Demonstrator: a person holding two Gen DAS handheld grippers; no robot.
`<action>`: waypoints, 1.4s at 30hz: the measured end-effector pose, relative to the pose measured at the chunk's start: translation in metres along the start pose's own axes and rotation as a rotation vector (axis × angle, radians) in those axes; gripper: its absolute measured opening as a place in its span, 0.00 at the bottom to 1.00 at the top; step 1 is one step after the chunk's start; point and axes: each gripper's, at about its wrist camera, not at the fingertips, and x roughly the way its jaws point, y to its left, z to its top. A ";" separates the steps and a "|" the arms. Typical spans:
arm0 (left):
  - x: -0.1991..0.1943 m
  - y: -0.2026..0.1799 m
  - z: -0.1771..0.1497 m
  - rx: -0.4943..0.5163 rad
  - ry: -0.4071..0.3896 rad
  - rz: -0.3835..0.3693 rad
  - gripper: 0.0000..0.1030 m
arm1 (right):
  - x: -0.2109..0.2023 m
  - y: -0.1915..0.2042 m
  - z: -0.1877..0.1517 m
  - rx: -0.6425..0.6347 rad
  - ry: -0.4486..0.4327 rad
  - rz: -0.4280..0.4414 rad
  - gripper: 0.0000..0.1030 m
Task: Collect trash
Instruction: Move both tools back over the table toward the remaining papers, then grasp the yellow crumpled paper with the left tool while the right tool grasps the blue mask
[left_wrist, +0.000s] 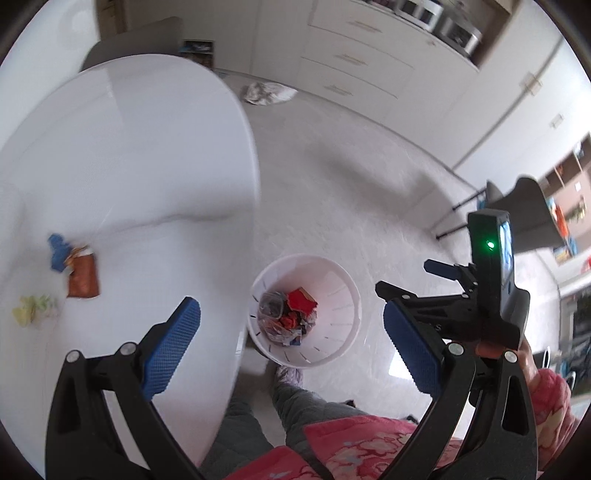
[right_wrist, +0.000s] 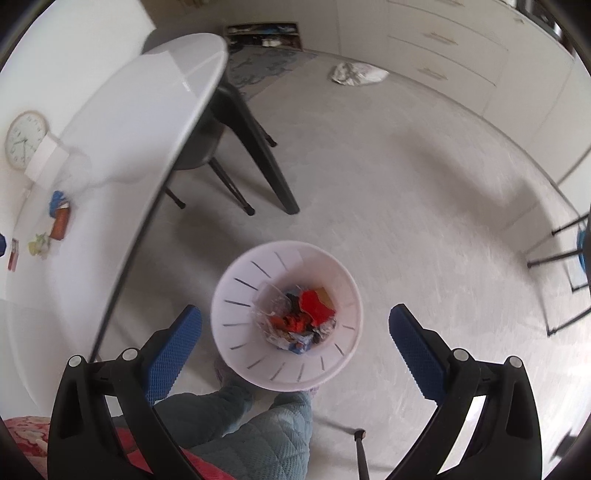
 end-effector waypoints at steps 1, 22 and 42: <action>-0.004 0.010 -0.001 -0.025 -0.009 0.006 0.92 | -0.002 0.007 0.004 -0.012 -0.004 0.003 0.97; -0.060 0.280 -0.071 -0.485 -0.072 0.254 0.92 | 0.019 0.251 0.047 -0.349 -0.016 0.119 0.97; 0.006 0.377 -0.066 -0.503 -0.014 0.175 0.92 | 0.071 0.366 0.109 -0.351 -0.022 0.129 0.97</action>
